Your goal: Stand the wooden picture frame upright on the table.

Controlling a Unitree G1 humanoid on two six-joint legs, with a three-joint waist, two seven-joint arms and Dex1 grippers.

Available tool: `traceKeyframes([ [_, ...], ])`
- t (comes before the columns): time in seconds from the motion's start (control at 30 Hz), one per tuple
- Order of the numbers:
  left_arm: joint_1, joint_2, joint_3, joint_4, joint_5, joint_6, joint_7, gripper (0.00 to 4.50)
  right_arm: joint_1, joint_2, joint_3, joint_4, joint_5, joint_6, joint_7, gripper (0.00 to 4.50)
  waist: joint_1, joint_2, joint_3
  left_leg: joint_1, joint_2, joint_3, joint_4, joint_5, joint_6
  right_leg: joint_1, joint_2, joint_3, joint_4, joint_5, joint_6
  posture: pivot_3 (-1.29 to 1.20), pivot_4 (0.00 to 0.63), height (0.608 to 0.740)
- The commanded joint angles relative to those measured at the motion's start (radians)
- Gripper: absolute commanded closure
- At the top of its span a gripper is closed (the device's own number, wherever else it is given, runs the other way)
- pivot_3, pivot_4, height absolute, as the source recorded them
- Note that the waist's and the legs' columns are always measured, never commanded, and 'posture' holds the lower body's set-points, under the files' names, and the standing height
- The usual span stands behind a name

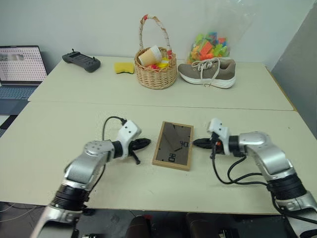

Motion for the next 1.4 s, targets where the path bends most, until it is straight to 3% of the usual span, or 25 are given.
traceKeyframes([
  [0.03, -0.076, 0.080, 0.112, -0.032, -0.234, 0.232, -0.179, 4.09, -0.028, -0.045, -0.048, 0.036, 0.015, -0.038, 0.012, 4.50, 0.000, 0.000, 0.000, 0.000, 0.000, 0.000, 0.000, 0.000, 0.000, 0.000, 0.000, 0.000, 0.000, 0.000, 0.000, 0.00, 0.150, 0.740],
  [0.13, -0.120, 0.130, 0.145, 0.008, -0.382, 0.489, -0.247, 3.49, -0.031, -0.047, -0.041, 0.101, -0.002, -0.079, 0.000, 4.50, -0.002, -0.001, 0.001, -0.001, 0.000, 0.001, 0.000, 0.000, 0.000, 0.000, 0.000, -0.003, 0.000, 0.000, 0.000, 0.00, 0.150, 0.740],
  [0.3, -0.195, 0.116, 0.208, 0.156, -0.536, 0.863, -0.232, 2.57, -0.016, -0.019, -0.018, 0.166, -0.031, -0.149, -0.027, 4.50, -0.006, 0.000, 0.001, 0.000, 0.000, 0.001, 0.000, 0.000, 0.000, 0.000, 0.001, -0.002, 0.000, 0.000, 0.000, 0.00, 0.150, 0.740],
  [0.43, -0.233, 0.082, 0.222, 0.256, -0.547, 0.944, -0.192, 1.78, -0.012, 0.001, -0.004, 0.162, -0.037, -0.155, -0.034, 4.50, -0.008, 0.000, 0.001, -0.001, 0.000, 0.000, 0.000, 0.000, 0.000, -0.001, 0.001, -0.003, 0.001, 0.000, 0.000, 0.00, 0.150, 0.740],
  [0.7, -0.232, -0.025, 0.161, 0.317, -0.519, 0.907, -0.155, 0.08, 0.032, 0.075, 0.079, 0.059, -0.034, -0.113, -0.038, 4.50, -0.004, 0.000, 0.001, 0.000, 0.001, -0.001, 0.001, 0.000, 0.000, -0.001, 0.000, -0.002, 0.001, 0.000, 0.000, 0.00, 0.150, 0.740],
  [1.03, -0.180, -0.164, 0.095, 0.246, -0.527, 0.872, -0.129, 0.03, 0.012, 0.202, 0.133, 0.022, -0.041, -0.071, -0.116, 4.50, -0.002, 0.000, 0.000, 0.000, 0.000, -0.001, 0.001, 0.000, -0.001, -0.001, 0.000, -0.001, 0.002, 0.000, 0.000, 0.00, 0.150, 0.740],
  [1.33, -0.175, -0.224, 0.159, 0.278, -0.513, 0.821, -0.065, 0.03, 0.058, 0.163, 0.122, 0.001, -0.046, -0.068, -0.131, 4.50, 0.001, 0.000, 0.000, 0.000, -0.001, -0.001, 0.001, 0.000, -0.001, 0.000, -0.001, -0.001, 0.002, 0.000, 0.000, 0.00, 0.150, 0.740],
  [1.4, -0.179, -0.223, 0.161, 0.280, -0.516, 0.825, -0.061, 0.41, 0.060, 0.157, 0.119, 0.003, -0.045, -0.070, -0.132, 4.50, 0.001, 0.000, 0.000, 0.000, -0.001, -0.001, 0.001, 0.000, -0.001, 0.000, -0.001, -0.001, 0.002, 0.000, 0.000, 0.00, 0.150, 0.740],
])
